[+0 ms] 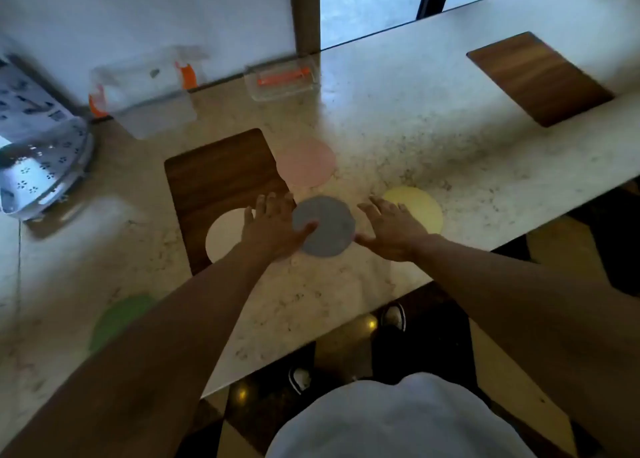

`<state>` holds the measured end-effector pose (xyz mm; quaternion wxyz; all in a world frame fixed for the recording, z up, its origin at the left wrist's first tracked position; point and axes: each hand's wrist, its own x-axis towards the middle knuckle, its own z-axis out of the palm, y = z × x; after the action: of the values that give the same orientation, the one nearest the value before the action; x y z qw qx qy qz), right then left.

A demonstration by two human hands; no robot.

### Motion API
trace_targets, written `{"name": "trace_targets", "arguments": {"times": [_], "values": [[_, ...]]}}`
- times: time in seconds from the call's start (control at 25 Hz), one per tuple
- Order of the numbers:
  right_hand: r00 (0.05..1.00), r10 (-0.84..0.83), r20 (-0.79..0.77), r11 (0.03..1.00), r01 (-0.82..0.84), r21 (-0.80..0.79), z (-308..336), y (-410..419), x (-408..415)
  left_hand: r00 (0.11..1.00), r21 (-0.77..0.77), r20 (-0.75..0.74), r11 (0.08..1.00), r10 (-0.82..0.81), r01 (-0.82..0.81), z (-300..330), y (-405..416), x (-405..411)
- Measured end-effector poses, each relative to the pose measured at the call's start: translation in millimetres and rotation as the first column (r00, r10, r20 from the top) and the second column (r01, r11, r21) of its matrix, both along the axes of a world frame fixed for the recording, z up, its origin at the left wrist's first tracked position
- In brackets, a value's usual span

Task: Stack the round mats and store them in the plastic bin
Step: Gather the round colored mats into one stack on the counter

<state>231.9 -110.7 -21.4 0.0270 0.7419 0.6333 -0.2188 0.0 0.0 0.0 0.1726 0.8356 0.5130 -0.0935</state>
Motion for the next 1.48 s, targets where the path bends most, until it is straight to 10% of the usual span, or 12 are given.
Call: {"name": "trace_targets", "arguments": {"times": [0.84, 1.48], "values": [[0.943, -0.328, -0.058, 0.944, 0.329, 0.022, -59.1, -13.9, 164.1, 0.942, -0.162, 0.085, 0.937, 0.324, -0.308, -77.8, -87.3, 222.6], [0.637, -0.629, -0.445, 0.679, 0.729, 0.084, -52.8, -0.1, 135.7, 0.591, -0.459, 0.269, 0.641, 0.761, -0.616, -58.8, -49.8, 202.0]]}}
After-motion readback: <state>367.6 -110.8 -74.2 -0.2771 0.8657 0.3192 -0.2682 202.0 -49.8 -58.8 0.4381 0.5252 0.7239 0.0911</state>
